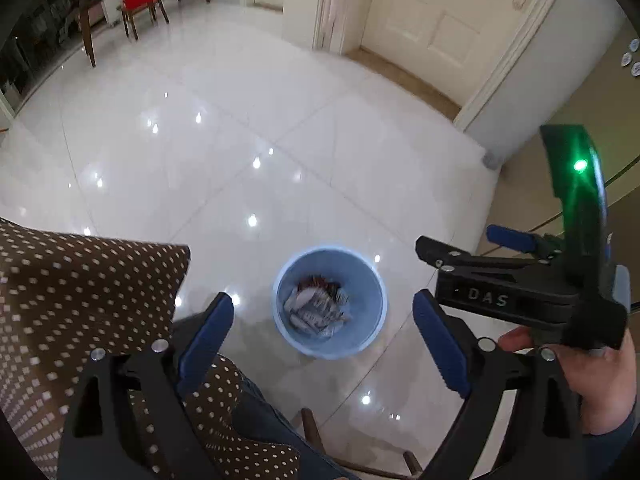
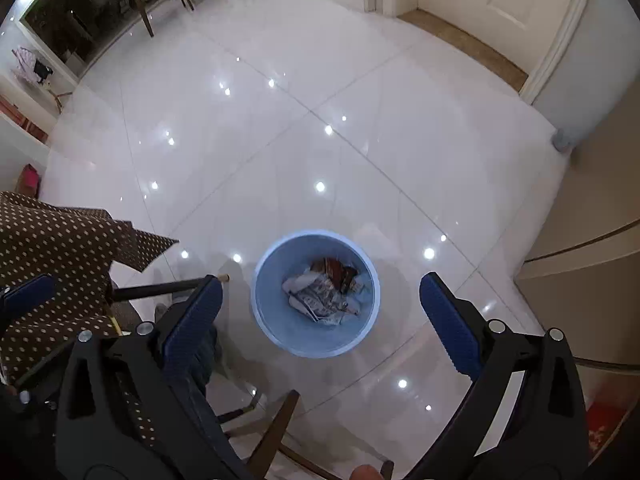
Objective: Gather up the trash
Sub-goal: 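Carry newspaper and white bottle over the blue bin and open both tools, then move both open tools back over the polka-dot table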
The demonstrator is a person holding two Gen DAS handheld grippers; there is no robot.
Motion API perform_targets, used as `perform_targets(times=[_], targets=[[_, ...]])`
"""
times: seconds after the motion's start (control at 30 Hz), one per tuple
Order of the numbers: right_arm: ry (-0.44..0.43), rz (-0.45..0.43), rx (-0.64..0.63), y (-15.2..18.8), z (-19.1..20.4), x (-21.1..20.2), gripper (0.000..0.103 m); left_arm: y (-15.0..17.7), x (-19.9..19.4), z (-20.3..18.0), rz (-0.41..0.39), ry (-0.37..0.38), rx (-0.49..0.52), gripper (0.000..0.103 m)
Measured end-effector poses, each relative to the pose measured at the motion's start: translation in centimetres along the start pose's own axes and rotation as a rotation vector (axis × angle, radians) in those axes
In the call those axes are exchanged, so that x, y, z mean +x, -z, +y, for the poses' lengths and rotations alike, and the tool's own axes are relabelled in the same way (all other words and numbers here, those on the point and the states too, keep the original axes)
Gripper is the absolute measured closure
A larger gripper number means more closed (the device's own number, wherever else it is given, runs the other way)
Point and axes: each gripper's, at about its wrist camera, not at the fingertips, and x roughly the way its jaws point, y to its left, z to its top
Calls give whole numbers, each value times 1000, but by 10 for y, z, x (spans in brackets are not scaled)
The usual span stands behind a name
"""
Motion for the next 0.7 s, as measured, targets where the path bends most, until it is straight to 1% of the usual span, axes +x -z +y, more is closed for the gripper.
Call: perform_targets(times=[0.13, 0.3, 0.43, 0.7], targets=[[-18, -52, 5, -7, 8, -22, 6, 1, -36, 2, -73, 3, -2, 13], [-42, -119, -11, -14, 28, -53, 6, 6, -81, 12, -163, -3, -19, 12], [-72, -174, -44, -17, 51, -81, 6, 12, -109, 23, -218, -18, -38, 12], [-132, -250, -126, -15, 104, -119, 6, 31, -159, 58, -312, -66, -96, 11]])
